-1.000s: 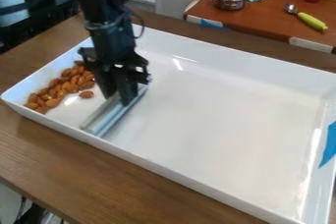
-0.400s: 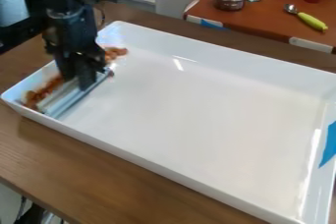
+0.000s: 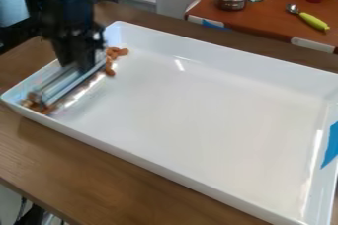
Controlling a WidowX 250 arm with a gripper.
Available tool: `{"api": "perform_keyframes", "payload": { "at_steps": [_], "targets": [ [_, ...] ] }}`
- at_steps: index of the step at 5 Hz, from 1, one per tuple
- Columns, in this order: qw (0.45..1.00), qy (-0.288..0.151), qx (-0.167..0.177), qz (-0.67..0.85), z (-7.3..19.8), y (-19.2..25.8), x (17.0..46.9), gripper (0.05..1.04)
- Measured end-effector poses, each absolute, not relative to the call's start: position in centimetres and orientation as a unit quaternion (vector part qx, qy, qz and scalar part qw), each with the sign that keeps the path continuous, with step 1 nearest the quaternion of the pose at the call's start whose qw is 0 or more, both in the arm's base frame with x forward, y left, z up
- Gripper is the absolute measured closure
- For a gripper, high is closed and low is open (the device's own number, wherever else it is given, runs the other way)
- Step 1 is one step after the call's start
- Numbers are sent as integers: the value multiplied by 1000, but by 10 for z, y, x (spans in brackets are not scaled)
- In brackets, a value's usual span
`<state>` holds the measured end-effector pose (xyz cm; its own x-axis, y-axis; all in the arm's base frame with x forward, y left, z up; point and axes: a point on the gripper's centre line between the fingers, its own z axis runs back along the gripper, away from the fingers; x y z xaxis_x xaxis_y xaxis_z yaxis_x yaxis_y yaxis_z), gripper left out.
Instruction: Sweep into pile
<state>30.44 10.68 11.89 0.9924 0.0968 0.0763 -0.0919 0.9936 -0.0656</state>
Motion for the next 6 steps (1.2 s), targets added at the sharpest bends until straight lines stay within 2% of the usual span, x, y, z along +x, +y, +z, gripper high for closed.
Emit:
{"api": "perform_keyframes", "payload": {
  "at_steps": [1, 2, 4, 5, 6],
  "targets": [
    [997, -36, -60, 33, 134, 56, 313, 733],
    [996, -43, -64, 34, 153, 14, 326, 733],
    [997, -57, -32, 38, 170, -80, 337, 733],
    [998, -46, -14, 32, 146, -116, 344, 733],
    [998, -51, 15, 46, 117, -132, 351, 733]
  ]
}}
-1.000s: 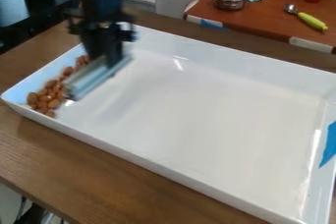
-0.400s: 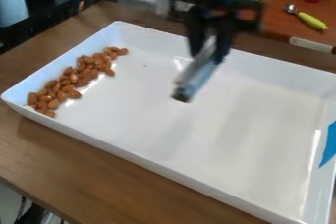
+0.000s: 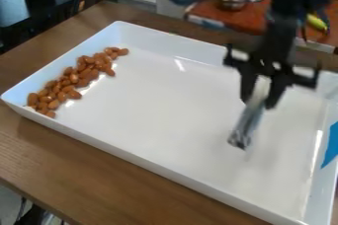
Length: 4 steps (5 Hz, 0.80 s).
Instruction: Sweep into pile
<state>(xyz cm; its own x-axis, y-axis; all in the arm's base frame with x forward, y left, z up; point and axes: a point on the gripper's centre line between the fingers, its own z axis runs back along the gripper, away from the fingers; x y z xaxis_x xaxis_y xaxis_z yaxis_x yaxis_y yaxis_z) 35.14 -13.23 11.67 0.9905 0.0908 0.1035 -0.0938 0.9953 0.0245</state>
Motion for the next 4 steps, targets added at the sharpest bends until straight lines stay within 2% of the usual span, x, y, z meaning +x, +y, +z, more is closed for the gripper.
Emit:
{"api": "perform_keyframes", "payload": {
  "at_steps": [1, 2, 3, 4],
  "targets": [
    [996, -59, 37, 56, 91, -153, 355, 689],
    [995, -44, 25, 83, 88, -149, 358, 379],
    [995, -11, -15, 94, 107, -134, 357, 115],
    [989, -10, -115, 97, 167, -87, 352, 81]
  ]
}}
